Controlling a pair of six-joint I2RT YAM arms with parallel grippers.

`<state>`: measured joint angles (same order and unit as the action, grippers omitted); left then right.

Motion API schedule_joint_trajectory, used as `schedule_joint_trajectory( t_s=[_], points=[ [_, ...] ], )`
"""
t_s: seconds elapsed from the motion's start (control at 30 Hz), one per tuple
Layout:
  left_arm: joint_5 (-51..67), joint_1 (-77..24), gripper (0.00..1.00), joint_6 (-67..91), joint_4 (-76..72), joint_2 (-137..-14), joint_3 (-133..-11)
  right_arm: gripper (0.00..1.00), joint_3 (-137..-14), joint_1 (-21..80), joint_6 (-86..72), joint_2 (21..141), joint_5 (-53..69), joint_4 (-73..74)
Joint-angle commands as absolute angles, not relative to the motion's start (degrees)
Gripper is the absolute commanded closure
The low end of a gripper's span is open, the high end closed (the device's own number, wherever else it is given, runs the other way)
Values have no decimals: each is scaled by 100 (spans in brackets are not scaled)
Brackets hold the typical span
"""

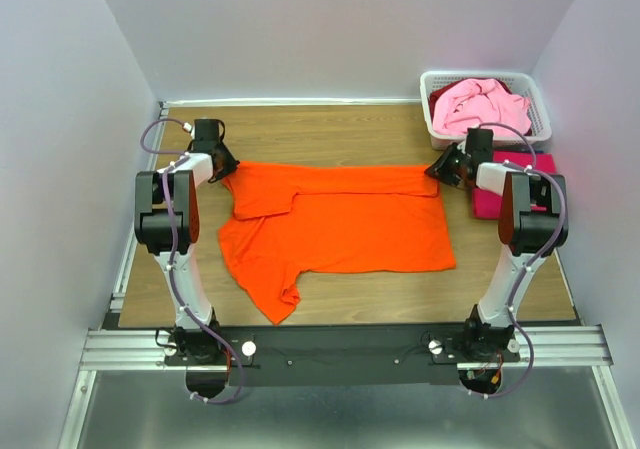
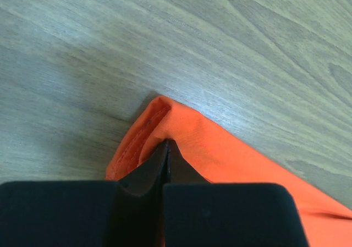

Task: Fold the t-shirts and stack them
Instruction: Fold the tshirt

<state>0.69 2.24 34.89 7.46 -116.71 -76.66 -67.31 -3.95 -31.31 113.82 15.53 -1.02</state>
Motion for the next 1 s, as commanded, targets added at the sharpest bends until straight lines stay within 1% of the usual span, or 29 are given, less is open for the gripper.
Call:
schedule_joint_trajectory(
  t_s=[0.0,0.17,0.3,0.33,0.4,0.43,0.53,0.57,0.67,0.8,0.83,0.97],
  points=[
    [-158,281,96,3331,958,-11778,-7673,70,-6864,-510,-2795,11690,1073,395],
    [-343,360,96,3217,1089,-11874,-7830,69,-7013,-510,-2611,11751,791,571],
    [-352,352,95,3050,1151,-11813,-7980,69,-7093,-510,-2444,11663,948,580],
    [-369,334,93,3015,1143,-11691,-7989,67,-7136,-510,-2409,11559,1080,580],
    [-395,316,91,2962,1142,-11506,-8016,66,-7172,-510,-2347,11418,1212,589],
    [-422,282,86,2936,1143,-11287,-8016,66,-7198,-510,-2312,11226,1317,606],
    [-553,203,80,2848,1160,-10874,-7928,62,-7181,-501,-2311,10882,1476,659],
    [-606,167,78,2839,1204,-10550,-7867,60,-7155,-484,-2329,10768,1572,685],
    [-808,70,75,2795,1397,-9854,-7454,59,-6900,-369,-2399,10267,1696,808],
    [-765,9,76,2830,1529,-8993,-6576,58,-6347,-150,-2417,9730,1740,923],
    [-712,-148,77,2804,1538,-8843,-6200,58,-6172,-106,-2426,9599,1775,949],
    [-335,-263,84,2918,1626,-8236,-5328,58,-5801,184,-2426,9343,1837,993]
  ],
)
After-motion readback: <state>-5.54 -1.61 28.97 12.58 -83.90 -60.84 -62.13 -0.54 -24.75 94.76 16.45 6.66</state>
